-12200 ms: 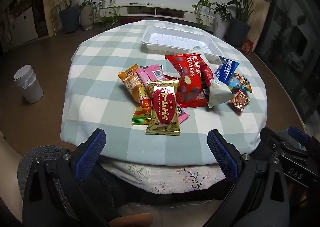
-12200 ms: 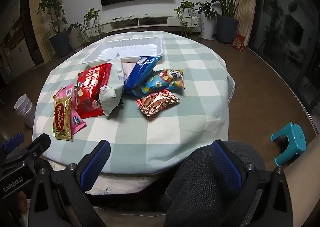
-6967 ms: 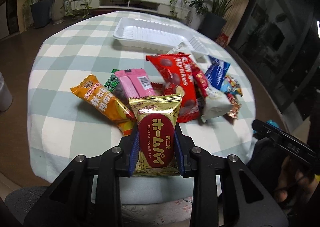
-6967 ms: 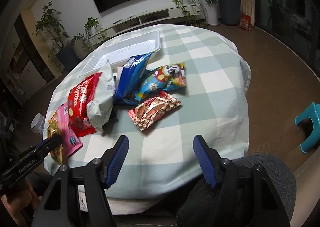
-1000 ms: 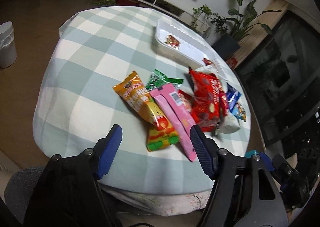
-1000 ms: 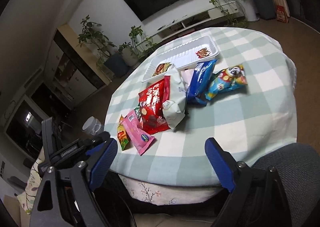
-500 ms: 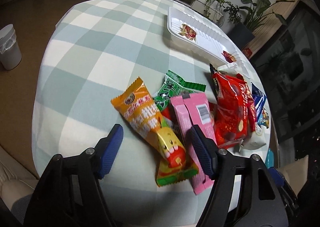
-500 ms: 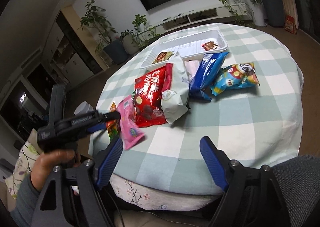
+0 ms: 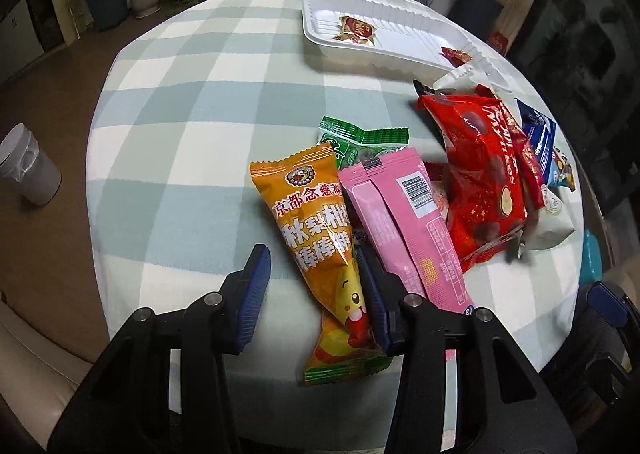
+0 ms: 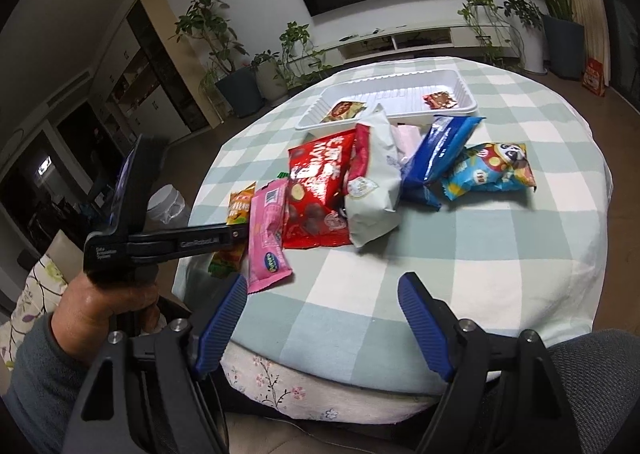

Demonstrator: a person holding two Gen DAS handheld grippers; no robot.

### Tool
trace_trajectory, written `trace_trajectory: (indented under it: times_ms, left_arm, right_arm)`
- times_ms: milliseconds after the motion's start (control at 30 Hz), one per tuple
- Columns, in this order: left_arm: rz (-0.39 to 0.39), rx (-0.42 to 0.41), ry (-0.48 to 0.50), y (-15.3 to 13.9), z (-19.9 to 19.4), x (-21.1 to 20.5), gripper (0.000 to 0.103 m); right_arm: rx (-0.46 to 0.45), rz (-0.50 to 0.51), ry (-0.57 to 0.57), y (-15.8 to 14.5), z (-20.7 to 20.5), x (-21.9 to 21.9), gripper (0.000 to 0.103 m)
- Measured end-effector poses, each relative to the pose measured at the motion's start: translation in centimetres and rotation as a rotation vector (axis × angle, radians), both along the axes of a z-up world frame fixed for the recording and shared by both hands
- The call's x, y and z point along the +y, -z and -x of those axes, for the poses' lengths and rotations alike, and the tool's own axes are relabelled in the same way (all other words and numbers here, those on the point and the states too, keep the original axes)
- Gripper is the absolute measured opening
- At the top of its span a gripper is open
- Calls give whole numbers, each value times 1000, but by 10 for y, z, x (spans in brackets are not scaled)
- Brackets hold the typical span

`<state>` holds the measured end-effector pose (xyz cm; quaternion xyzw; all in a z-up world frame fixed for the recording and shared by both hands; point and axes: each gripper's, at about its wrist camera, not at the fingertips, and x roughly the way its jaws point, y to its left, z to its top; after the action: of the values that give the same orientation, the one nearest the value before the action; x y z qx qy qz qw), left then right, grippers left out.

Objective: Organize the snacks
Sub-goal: 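Grasp the orange bar with the left tool while the right tool grasps the pink bar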

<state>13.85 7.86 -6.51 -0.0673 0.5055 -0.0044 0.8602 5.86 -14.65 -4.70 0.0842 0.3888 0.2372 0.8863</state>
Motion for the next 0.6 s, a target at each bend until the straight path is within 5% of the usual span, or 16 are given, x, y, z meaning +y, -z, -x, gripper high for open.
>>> trace_trajectory:
  times_ms: [67, 133, 233, 600]
  left_arm:
    - [-8, -1, 10, 1, 1, 0, 41]
    - [-23, 2, 22, 0, 2, -1, 27]
    - [18, 8, 41, -1, 5, 4, 20]
    - [185, -68, 26, -26, 38, 36, 19]
  right_arm:
    - [-12, 18, -6, -2, 2, 4, 81]
    - [-26, 38, -15, -5, 3, 9, 81]
    - [-44, 68, -29, -9, 3, 17, 80]
    - [-28, 162, -132, -7, -15, 71, 63]
